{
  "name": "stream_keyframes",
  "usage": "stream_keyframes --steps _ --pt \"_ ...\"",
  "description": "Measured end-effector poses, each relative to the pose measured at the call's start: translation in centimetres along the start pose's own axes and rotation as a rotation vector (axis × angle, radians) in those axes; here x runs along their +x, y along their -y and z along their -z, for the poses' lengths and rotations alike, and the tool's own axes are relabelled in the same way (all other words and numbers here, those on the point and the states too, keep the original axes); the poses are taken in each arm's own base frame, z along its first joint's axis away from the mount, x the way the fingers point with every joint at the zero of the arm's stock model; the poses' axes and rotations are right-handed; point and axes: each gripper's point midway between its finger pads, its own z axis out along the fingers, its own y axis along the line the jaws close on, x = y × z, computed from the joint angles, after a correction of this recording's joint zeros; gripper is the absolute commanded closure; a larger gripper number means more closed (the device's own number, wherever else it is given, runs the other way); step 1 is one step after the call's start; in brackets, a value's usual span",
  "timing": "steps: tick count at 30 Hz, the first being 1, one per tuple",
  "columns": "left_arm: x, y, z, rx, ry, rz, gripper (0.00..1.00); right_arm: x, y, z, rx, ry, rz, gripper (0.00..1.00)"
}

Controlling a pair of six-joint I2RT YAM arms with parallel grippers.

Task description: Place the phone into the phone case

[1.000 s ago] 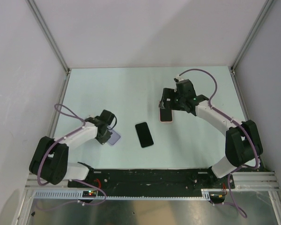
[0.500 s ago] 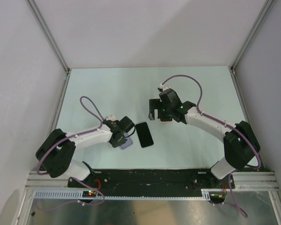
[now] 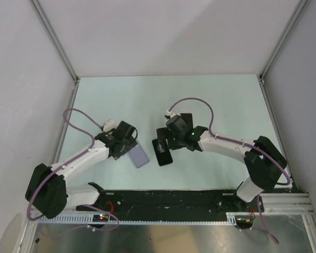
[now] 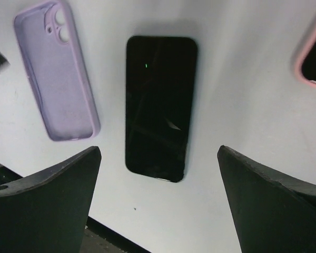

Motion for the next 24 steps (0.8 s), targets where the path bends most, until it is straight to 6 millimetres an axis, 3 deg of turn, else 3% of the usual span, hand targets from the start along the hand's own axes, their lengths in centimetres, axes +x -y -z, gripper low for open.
stream_keyframes --steps 4,9,18,24 --pt "-3.8 -1.5 -1.1 -0.035 0.051 0.097 0.22 1.6 -1.4 -1.3 -0.026 -0.035 0.019 0.01" --pt "-6.8 -2.3 -3.0 -0.073 0.068 0.122 0.23 3.4 -1.6 -3.1 -0.013 -0.078 0.029 0.01" --pt "-7.1 -1.2 -6.1 -0.061 0.019 0.067 0.22 4.8 -1.2 -4.1 0.065 -0.072 0.090 0.01" --pt "-7.4 -1.1 -7.3 -0.081 0.003 0.041 0.29 5.1 -1.2 -4.9 0.103 -0.072 0.129 0.01"
